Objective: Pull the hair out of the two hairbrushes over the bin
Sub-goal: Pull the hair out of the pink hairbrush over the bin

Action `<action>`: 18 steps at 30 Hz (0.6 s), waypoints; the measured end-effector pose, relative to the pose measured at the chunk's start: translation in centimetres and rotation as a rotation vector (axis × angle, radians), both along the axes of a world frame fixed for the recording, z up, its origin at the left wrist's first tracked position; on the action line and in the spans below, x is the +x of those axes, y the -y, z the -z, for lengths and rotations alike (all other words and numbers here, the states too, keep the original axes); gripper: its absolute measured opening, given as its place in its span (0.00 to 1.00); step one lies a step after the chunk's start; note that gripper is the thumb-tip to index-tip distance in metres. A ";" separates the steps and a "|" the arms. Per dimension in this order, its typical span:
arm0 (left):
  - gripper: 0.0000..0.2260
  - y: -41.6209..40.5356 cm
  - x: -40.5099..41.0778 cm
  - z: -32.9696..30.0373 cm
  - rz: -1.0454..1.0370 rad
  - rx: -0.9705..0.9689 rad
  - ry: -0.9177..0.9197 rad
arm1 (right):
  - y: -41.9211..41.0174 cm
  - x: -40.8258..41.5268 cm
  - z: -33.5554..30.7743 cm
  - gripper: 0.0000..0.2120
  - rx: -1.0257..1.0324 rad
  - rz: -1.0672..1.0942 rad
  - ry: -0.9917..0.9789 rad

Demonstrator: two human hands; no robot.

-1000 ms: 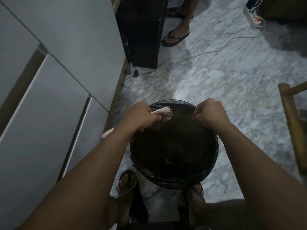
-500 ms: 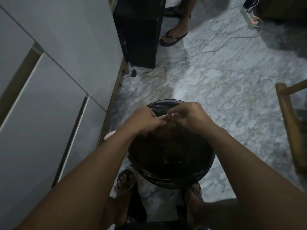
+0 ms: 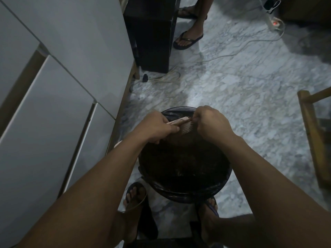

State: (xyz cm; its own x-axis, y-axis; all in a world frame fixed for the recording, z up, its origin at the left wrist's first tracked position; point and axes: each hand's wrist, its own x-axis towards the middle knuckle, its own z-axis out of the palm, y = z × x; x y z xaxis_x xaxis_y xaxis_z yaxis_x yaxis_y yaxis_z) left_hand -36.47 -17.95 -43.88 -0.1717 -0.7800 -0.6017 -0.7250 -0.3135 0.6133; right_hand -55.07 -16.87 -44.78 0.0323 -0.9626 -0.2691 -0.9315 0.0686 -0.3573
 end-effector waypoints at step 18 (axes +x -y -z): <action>0.17 0.6 -0.2 0.2 -0.384 0.010 -0.394 | -1.0 1.5 -1.5 0.09 0.451 0.128 0.829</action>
